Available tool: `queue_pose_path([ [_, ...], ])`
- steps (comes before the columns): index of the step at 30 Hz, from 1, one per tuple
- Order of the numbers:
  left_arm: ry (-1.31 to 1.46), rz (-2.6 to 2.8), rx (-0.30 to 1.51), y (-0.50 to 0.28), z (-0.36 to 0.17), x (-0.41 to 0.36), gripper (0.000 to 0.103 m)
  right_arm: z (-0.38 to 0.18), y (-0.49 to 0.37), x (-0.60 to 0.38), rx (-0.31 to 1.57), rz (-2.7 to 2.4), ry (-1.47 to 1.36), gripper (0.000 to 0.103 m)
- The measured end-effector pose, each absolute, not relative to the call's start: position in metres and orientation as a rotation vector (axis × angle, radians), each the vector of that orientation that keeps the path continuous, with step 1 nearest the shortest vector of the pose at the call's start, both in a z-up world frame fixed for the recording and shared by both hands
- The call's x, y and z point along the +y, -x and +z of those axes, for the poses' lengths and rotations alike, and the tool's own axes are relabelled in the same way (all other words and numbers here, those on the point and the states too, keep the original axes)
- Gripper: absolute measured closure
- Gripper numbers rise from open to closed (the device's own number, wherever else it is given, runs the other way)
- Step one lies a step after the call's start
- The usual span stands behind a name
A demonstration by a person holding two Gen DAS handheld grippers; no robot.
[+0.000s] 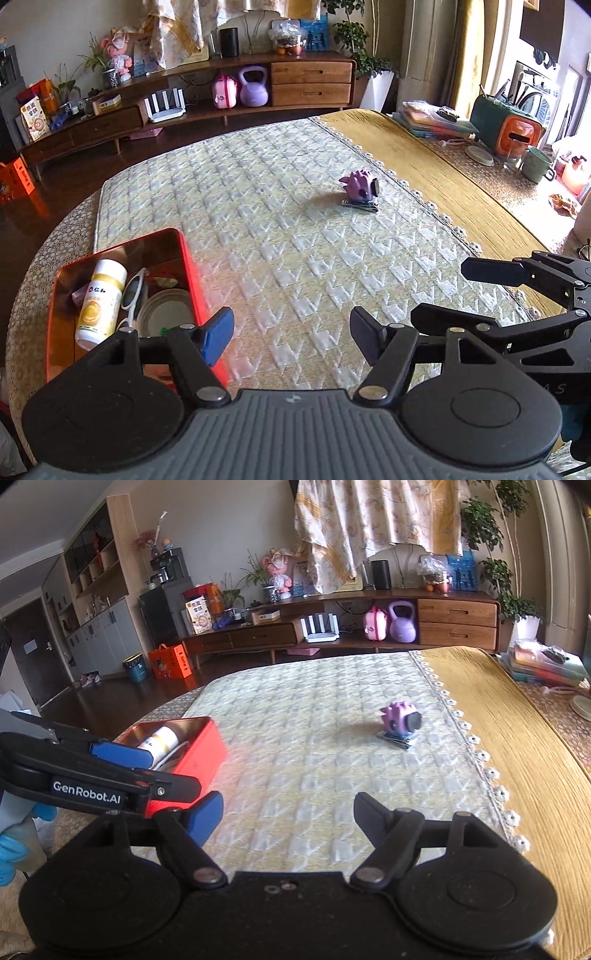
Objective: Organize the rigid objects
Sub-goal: 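Move both grippers toward the purple spiky toy and silver nail clipper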
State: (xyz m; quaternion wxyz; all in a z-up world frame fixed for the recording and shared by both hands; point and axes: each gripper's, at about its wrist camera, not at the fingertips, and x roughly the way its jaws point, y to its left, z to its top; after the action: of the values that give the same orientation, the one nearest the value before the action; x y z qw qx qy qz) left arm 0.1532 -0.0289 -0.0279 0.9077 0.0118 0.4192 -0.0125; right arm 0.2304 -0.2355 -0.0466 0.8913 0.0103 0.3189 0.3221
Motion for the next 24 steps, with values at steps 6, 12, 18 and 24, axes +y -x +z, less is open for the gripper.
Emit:
queue_pose_path([
  [6, -0.029, -0.042, 0.873, -0.178, -0.037, -0.049, 0.028, -0.051, -0.252, -0.259, 0.656, 0.634, -0.017, 0.011],
  [12, 0.004, -0.030, 0.857, -0.216, -0.041, -0.058, 0.025, -0.064, -0.280, -0.271, 0.652, 0.627, 0.025, 0.004],
  [18, -0.007, -0.024, 0.801, -0.262, -0.038, -0.069, 0.025, -0.080, -0.316, -0.273, 0.661, 0.618, 0.033, 0.004],
  [24, 0.006, -0.067, 0.800, -0.308, -0.045, -0.084, 0.019, -0.096, -0.349, -0.266, 0.651, 0.638, 0.080, 0.004],
])
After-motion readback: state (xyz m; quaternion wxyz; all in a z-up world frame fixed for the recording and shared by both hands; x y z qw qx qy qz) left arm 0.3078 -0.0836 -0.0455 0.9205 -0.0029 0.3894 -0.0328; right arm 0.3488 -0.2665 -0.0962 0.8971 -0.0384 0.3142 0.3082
